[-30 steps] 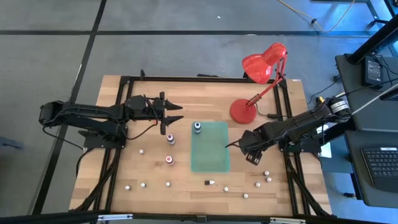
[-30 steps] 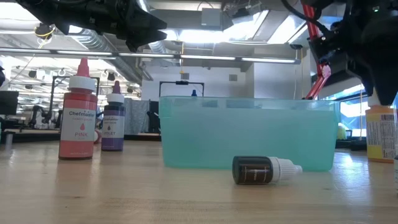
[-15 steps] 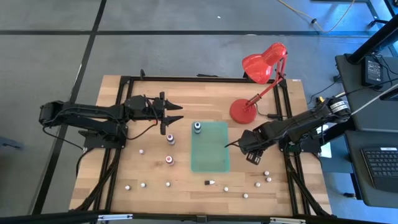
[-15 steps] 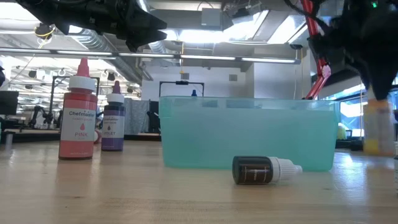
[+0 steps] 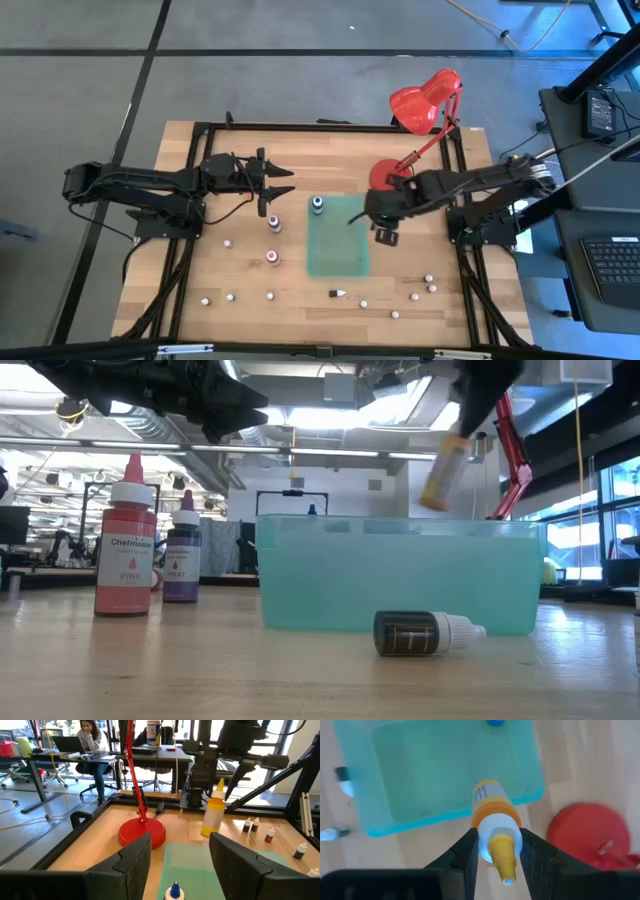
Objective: Pick & Place food coloring
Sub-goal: Put the large yellow food coloring bottle into the green bin
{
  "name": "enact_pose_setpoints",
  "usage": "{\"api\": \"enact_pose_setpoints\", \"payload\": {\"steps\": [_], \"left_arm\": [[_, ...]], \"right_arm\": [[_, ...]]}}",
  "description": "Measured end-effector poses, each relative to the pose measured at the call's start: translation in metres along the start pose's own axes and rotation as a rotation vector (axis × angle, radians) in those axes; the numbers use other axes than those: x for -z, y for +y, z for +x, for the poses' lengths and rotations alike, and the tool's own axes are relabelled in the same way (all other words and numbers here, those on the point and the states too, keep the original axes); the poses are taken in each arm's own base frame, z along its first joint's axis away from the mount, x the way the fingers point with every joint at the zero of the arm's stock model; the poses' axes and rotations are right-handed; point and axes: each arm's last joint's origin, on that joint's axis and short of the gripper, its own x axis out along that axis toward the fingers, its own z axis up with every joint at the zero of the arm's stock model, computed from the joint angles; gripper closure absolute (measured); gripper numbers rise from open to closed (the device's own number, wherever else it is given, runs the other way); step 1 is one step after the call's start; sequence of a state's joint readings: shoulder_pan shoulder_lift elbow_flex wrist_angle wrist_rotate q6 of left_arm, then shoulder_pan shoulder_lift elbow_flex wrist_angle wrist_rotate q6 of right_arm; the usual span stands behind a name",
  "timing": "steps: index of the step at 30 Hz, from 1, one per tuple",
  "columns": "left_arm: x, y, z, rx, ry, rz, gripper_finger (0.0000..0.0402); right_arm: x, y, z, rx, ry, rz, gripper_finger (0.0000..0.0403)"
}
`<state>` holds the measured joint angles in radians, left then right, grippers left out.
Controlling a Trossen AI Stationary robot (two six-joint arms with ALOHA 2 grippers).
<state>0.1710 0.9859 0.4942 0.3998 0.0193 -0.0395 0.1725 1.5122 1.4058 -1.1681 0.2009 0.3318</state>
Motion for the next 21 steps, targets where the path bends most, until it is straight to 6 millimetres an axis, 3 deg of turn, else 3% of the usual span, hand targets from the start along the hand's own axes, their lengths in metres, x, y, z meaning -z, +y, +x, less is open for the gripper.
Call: {"api": "enact_pose_setpoints", "payload": {"steps": [5,11,21], "left_arm": [[0.001,0.000,0.000,0.000,0.013,0.000,0.0210],[0.002,0.000,0.000,-0.001,0.016,0.000,0.0206],[0.002,0.000,0.000,0.000,0.017,0.000,0.0209]], "right_arm": [[-0.022,-0.012,0.032,0.025,0.090,-0.101,0.0281],[-0.035,-0.028,0.067,0.049,0.175,-0.149,0.0281],[-0.044,-0.040,0.095,0.039,0.210,-0.171,0.0273]]}}
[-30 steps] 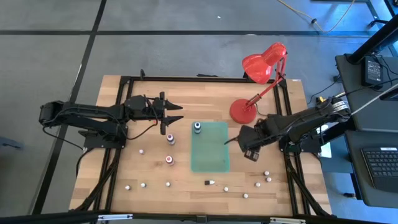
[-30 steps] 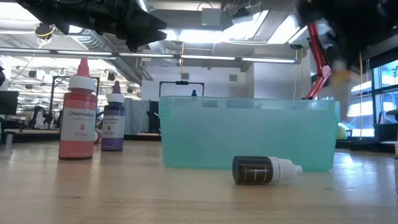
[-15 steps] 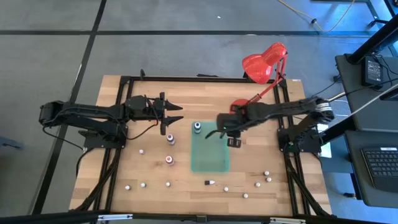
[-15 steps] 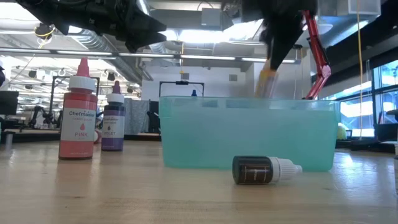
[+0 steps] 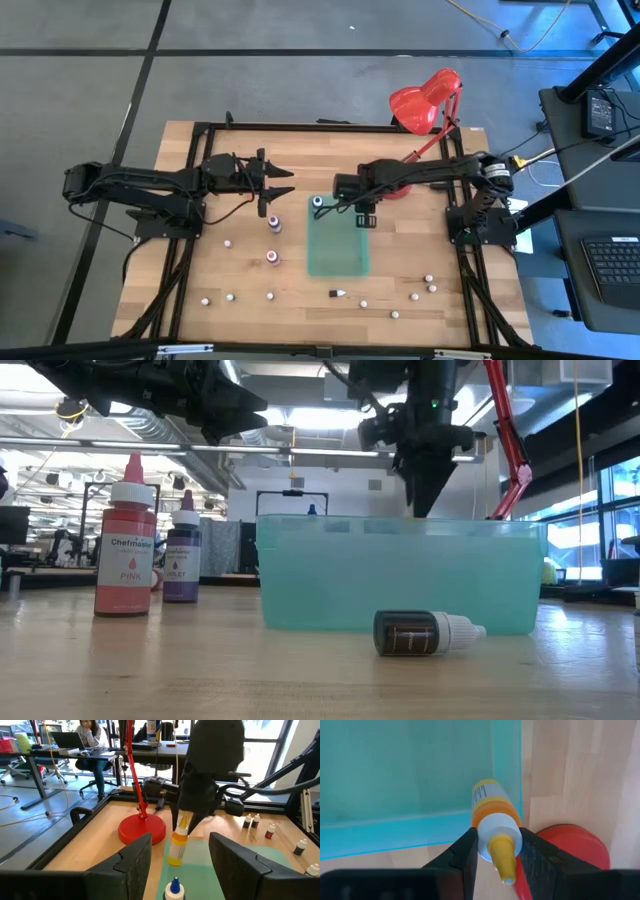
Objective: Pick & Place food coloring
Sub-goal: Put the large yellow food coloring bottle into the green bin
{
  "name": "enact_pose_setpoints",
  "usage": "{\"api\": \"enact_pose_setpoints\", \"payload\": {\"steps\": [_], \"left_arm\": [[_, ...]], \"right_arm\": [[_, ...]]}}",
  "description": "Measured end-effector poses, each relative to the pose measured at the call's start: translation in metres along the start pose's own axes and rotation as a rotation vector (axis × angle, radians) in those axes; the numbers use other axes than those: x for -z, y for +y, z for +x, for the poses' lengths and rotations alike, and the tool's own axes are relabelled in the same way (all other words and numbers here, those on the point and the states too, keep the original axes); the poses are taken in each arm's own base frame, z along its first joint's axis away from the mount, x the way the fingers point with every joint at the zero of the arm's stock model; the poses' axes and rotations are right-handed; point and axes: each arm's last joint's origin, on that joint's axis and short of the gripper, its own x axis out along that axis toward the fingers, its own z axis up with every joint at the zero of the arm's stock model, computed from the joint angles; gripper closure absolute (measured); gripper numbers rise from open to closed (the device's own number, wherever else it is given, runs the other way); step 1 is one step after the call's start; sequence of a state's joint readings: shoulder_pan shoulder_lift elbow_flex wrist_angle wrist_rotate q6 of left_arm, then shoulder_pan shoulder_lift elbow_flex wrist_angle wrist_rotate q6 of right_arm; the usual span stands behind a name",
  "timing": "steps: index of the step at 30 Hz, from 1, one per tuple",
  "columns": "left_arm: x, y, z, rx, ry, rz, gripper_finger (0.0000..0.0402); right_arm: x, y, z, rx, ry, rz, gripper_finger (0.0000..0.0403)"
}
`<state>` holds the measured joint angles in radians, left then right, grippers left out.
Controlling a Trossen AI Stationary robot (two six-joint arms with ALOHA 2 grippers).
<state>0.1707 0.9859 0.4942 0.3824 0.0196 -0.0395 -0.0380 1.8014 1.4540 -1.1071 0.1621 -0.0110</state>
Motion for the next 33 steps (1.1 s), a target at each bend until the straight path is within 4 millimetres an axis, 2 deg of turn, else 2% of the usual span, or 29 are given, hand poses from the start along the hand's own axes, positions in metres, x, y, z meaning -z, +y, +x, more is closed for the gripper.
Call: {"api": "enact_pose_setpoints", "payload": {"steps": [6,33], "left_arm": [[0.0002,0.0000,0.0000,0.000,0.002,0.000,0.0208],[0.0020,0.0002,0.0000,-0.002,0.021,0.000,0.0210]], "right_arm": [[-0.0034,0.0012,0.0076,0.000,0.008,-0.037,0.0268],[-0.0026,0.0013,0.0076,0.002,0.016,0.003,0.0257]]}}
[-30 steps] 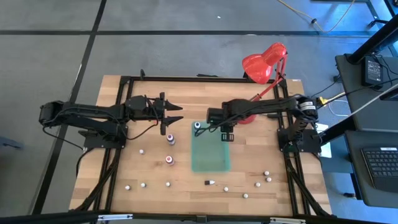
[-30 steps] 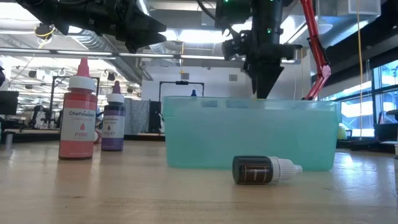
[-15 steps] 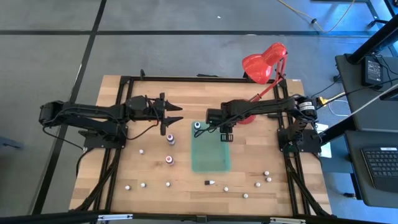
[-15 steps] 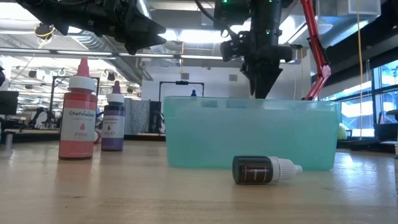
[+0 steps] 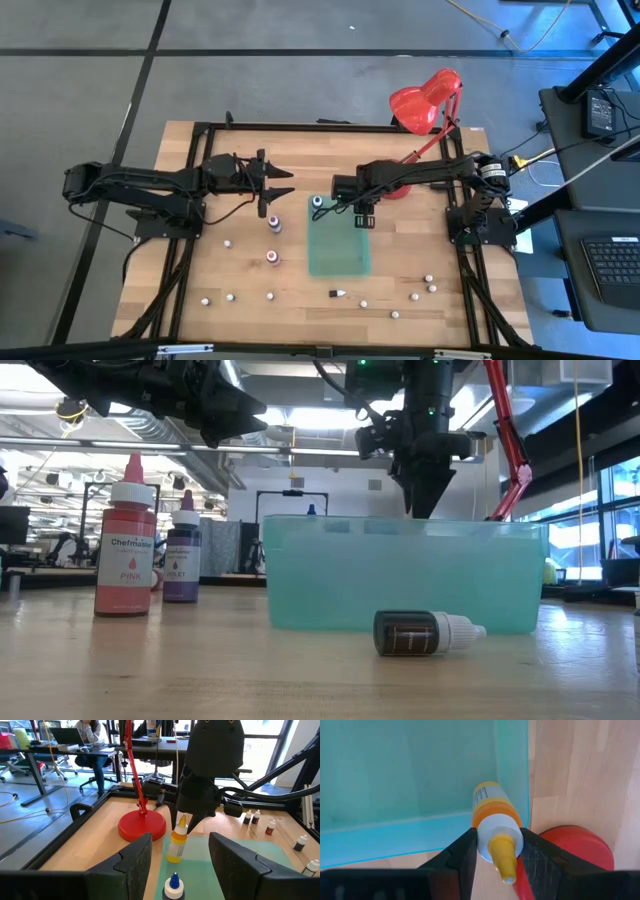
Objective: Pick & Place food coloring
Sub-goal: Put the large yellow food coloring bottle into the green bin
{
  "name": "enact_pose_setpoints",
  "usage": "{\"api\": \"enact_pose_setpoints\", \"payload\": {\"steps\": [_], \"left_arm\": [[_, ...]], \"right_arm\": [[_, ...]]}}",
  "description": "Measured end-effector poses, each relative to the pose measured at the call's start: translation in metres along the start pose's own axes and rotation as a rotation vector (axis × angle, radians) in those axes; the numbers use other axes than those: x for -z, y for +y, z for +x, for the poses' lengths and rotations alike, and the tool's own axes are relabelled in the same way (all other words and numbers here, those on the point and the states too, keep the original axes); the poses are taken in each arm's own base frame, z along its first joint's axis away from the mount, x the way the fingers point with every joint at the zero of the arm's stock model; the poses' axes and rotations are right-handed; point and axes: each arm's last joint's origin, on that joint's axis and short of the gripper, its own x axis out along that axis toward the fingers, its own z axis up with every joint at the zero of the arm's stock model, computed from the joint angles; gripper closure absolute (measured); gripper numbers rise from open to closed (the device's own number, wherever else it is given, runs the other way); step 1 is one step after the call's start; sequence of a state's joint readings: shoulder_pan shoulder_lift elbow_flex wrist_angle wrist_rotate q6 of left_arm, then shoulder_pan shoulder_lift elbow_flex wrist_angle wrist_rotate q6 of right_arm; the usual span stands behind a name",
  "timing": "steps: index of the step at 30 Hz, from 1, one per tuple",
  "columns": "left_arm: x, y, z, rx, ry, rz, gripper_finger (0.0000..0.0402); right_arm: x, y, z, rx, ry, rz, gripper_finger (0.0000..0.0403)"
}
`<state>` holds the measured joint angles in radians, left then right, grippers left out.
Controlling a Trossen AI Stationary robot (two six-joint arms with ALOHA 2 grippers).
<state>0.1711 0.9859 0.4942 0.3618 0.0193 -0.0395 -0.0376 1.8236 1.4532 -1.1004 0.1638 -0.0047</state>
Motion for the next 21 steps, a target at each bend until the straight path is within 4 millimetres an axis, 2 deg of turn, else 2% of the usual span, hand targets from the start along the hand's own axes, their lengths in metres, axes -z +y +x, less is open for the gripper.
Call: {"api": "enact_pose_setpoints", "payload": {"steps": [21], "left_arm": [[0.0000,0.0000,0.0000,0.000,0.000,0.000,0.0208]], "right_arm": [[-0.0011,-0.0001,0.0001,0.003,-0.011,0.006,0.0257]]}}
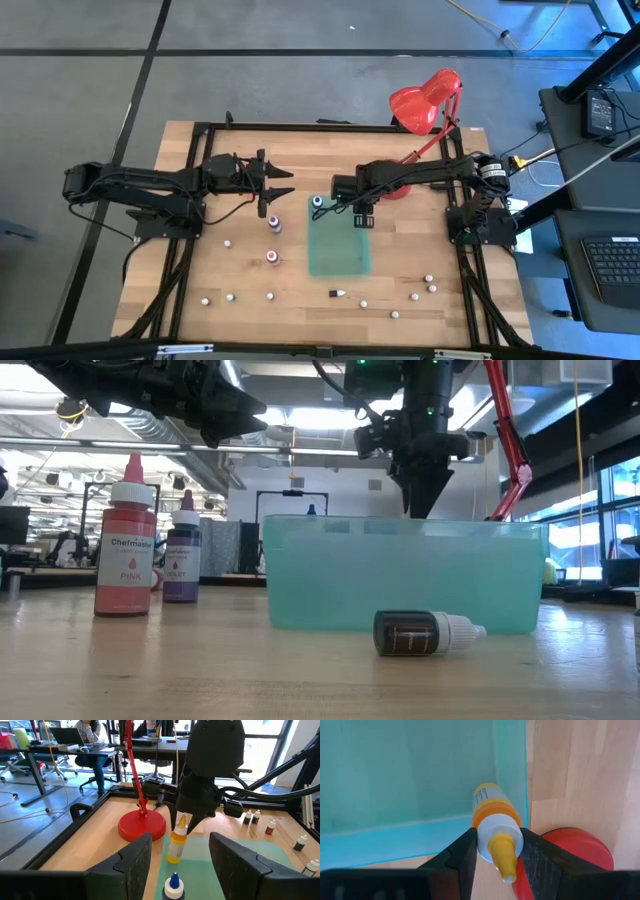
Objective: Pick & Place food coloring
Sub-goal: Put the large yellow food coloring bottle into the green bin, then put the large violet food coloring bottle into the green bin
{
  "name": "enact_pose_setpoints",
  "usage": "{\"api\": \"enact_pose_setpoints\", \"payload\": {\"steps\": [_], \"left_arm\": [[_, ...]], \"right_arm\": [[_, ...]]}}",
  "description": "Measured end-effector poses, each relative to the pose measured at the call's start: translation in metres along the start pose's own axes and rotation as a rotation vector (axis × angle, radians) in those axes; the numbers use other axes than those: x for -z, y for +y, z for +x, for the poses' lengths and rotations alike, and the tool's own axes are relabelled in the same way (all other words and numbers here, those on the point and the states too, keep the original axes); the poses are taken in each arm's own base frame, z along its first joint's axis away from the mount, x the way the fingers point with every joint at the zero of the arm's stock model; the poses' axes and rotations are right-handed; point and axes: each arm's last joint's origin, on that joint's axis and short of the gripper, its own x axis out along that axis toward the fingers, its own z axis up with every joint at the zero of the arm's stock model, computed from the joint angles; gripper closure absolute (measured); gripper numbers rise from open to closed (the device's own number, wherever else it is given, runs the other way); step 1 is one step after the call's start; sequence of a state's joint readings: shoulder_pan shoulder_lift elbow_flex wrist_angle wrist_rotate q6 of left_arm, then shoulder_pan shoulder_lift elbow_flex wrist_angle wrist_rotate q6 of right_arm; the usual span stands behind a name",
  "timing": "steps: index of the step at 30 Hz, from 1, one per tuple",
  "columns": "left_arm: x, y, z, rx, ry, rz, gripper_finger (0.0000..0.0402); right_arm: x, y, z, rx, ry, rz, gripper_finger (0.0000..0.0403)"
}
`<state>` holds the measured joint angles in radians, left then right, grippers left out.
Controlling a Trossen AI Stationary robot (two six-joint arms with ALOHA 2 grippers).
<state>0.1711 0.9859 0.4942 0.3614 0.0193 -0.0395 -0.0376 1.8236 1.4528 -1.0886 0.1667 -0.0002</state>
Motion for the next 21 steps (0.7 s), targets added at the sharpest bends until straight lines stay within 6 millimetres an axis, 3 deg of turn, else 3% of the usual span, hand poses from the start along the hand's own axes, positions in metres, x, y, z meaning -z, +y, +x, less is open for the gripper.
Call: {"api": "enact_pose_setpoints", "payload": {"steps": [6,16,21], "left_arm": [[0.000,0.000,0.000,0.000,0.000,0.000,0.0209],[0.000,0.000,0.000,0.000,0.000,0.000,0.0208],[0.000,0.000,0.000,0.000,0.000,0.000,0.0206]], "right_arm": [[0.000,0.000,0.000,0.000,0.000,0.023,0.0249],[0.001,0.000,0.000,0.004,0.006,0.023,0.0196],[0.001,-0.004,-0.021,0.050,0.045,0.046,0.0186]]}}
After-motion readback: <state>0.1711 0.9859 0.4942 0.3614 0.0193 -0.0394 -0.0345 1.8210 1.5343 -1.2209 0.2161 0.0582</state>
